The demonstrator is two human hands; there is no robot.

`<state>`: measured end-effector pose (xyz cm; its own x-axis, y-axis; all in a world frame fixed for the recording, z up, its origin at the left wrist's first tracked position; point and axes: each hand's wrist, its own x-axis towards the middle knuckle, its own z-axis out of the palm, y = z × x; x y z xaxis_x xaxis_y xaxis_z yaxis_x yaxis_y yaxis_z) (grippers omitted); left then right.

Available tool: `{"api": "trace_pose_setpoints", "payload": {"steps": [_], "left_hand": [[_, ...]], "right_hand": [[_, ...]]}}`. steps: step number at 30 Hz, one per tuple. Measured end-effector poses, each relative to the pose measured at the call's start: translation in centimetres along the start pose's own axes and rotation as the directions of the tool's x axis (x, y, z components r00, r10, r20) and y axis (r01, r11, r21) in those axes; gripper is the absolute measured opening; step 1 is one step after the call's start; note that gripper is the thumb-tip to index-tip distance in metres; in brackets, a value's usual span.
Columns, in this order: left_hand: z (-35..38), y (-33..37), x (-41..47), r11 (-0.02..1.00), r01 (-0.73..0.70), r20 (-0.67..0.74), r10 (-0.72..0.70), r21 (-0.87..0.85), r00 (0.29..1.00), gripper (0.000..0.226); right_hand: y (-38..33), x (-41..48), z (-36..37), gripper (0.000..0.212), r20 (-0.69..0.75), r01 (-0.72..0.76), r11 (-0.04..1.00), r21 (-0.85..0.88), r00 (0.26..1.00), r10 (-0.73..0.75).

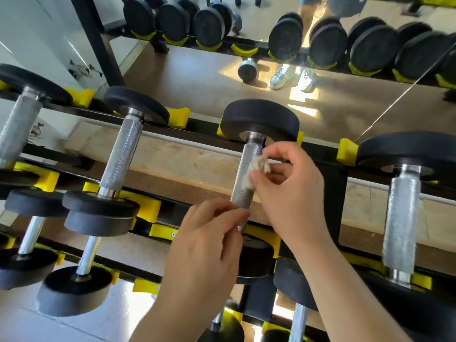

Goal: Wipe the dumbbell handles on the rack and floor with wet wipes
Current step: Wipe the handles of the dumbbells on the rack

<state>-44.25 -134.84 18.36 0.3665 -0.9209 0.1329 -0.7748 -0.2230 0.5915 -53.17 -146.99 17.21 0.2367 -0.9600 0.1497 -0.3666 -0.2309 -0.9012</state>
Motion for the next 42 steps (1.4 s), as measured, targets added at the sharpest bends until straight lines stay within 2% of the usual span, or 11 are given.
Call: {"api": "trace_pose_setpoints", "payload": {"steps": [4,8,12,17,22,26,30,32,35,39,42], "left_hand": [[0.6,-0.2,-1.7,0.998,0.034,-0.066,-0.038,-0.059,0.997,0.04],[1.6,-0.2,-3.5,0.999,0.008,-0.088,-0.011,-0.032,0.996,0.042],[1.7,-0.2,-3.8,0.999,0.026,-0.07,-0.028,-0.03,0.997,0.042],[1.7,-0.3,-3.9,1.0,0.009,-0.059,-0.01,-0.015,0.998,0.044],[1.9,-0.1,-3.8,0.999,0.015,-0.077,-0.018,-0.029,0.997,0.05],[1.9,-0.3,-3.9,0.997,0.017,-0.105,-0.026,-0.077,0.994,0.048],[2.0,-0.6,-3.9,0.998,0.006,-0.079,-0.011,-0.064,0.997,0.048],[1.9,-0.6,-4.0,0.999,-0.015,-0.058,0.012,-0.039,0.998,0.046],[1.5,-0.8,-3.9,0.998,-0.055,-0.041,0.055,-0.009,0.998,0.039],[1.3,-0.8,-4.0,0.998,-0.055,-0.031,0.054,-0.027,0.998,0.033],[0.7,-0.4,-4.1,0.998,0.05,-0.084,-0.052,-0.031,0.995,0.044]], "right_hand": [[0.2,-0.5,0.4,0.019,-0.093,0.137,0.985,-0.107,0.985,-0.148],[0.1,-0.8,-0.2,0.024,0.031,0.223,0.954,-0.201,0.975,-0.221],[0.3,0.1,-0.9,0.012,0.1,0.298,0.916,-0.27,0.954,-0.281],[0.8,-3.0,-2.0,0.007,0.363,0.502,0.829,-0.246,0.841,-0.402],[0.1,2.5,-0.9,0.008,0.118,0.448,0.835,-0.318,0.893,-0.434],[0.4,0.1,-1.2,0.014,0.237,0.41,0.862,-0.298,0.907,-0.349],[-0.2,0.9,-1.1,0.017,0.24,0.415,0.835,-0.362,0.907,-0.346],[-0.4,-0.5,-1.2,0.014,0.35,0.501,0.79,-0.353,0.854,-0.384],[-0.7,-0.6,-1.8,0.012,0.519,0.665,0.685,-0.297,0.715,-0.469],[-1.0,3.2,-1.2,0.02,0.348,0.608,0.689,-0.395,0.793,-0.5],[-0.6,-0.5,-1.3,0.022,0.444,0.625,0.715,-0.315,0.762,-0.471]]}}
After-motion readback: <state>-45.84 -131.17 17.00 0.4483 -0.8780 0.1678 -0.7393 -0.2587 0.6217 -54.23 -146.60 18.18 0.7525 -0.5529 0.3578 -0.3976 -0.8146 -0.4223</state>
